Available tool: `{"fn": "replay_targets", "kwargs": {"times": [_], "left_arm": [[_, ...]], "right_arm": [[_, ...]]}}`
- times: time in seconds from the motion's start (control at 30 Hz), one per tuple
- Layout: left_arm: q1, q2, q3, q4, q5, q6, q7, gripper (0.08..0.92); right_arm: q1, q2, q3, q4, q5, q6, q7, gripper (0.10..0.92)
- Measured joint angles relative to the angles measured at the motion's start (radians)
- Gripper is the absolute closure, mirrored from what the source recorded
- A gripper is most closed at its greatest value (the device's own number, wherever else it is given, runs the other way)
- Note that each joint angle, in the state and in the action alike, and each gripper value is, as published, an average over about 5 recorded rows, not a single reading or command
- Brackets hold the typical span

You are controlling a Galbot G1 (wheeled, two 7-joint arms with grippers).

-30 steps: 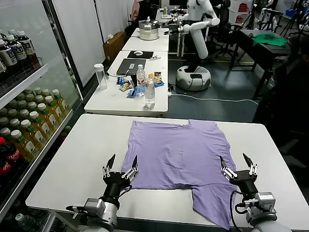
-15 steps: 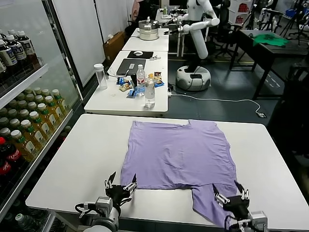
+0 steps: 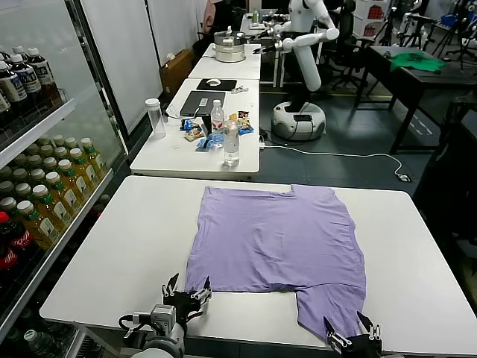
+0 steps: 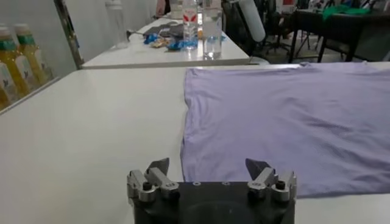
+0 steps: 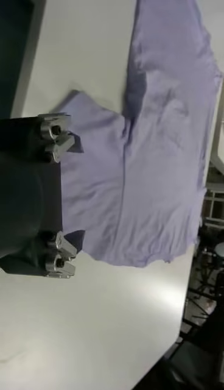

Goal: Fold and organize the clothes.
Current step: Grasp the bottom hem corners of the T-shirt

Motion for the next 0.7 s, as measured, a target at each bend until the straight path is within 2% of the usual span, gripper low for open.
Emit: {"fn": "replay_targets", "kwargs": {"times": [0.7], "left_arm": [[-0.007,-0.005,0.007,0.036,-0.039,0.014,-0.021,0.883]], "right_arm": [[-0.008,0.004,-0.003,-0.006,0.055,-0.007,-0.004,0.882]]}}
